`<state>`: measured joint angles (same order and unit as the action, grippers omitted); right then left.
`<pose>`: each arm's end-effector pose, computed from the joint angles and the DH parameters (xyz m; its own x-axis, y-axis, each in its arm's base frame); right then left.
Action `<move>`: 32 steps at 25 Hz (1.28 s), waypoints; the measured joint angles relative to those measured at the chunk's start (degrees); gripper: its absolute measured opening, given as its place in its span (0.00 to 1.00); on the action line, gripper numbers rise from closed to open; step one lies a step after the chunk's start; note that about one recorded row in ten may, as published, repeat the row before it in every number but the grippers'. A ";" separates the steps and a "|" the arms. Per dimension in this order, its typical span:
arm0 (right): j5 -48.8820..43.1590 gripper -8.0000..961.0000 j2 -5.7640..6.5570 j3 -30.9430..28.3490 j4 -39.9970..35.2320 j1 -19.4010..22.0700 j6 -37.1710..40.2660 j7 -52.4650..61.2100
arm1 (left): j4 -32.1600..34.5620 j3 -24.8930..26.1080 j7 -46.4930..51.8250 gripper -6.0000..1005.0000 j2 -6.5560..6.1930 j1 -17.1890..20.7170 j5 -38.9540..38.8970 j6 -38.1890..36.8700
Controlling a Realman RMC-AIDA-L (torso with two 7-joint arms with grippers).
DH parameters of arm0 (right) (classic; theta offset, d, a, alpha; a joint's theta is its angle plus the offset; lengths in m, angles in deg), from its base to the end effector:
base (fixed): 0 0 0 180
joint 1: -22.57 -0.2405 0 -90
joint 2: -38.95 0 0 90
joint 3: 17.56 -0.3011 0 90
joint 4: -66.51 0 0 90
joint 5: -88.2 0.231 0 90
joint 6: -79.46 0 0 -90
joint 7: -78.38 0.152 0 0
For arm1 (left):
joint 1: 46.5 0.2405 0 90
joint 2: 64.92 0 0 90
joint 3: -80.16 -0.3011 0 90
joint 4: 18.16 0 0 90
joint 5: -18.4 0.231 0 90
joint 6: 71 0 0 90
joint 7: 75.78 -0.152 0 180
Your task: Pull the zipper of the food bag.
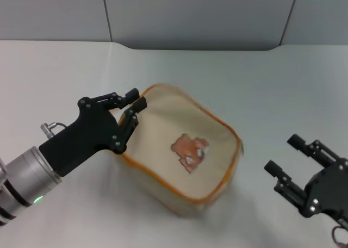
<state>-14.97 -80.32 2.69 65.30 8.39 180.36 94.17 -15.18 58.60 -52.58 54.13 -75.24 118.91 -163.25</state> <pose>0.3583 0.2206 -0.0741 0.6560 0.1750 -0.7342 -0.4383 -0.7036 -0.5593 -0.3105 0.3220 -0.0765 0.6649 -0.1812 0.7246 0.3568 -0.7753 -0.5212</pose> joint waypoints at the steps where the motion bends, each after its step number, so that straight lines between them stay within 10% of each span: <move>1: -0.64 0.50 0.00 0.02 -1.95 -0.21 0.74 2.87 | 0.06 0.10 1.05 0.10 -0.03 0.13 0.00 0.02; 6: -7.09 0.70 0.01 0.07 -12.64 -1.84 5.15 17.56 | 3.46 -1.79 9.33 0.11 -0.48 1.13 1.07 -1.51; 12: -15.29 0.77 0.16 0.05 -25.33 -5.17 12.46 31.20 | 19.41 -18.93 22.03 0.40 -0.84 4.61 2.30 -11.25; 19: -19.33 0.77 0.40 0.06 -29.47 -7.51 15.23 36.42 | 28.01 -26.93 30.68 0.79 -1.12 6.97 3.59 -12.69; 32: -19.62 0.77 0.44 0.05 -29.75 -7.92 16.45 36.91 | 28.01 -26.74 30.31 0.82 -0.58 7.30 4.57 -12.27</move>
<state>-34.59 -79.87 2.75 35.55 0.47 196.81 131.08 12.83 31.86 -22.28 53.55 -67.94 123.48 -175.52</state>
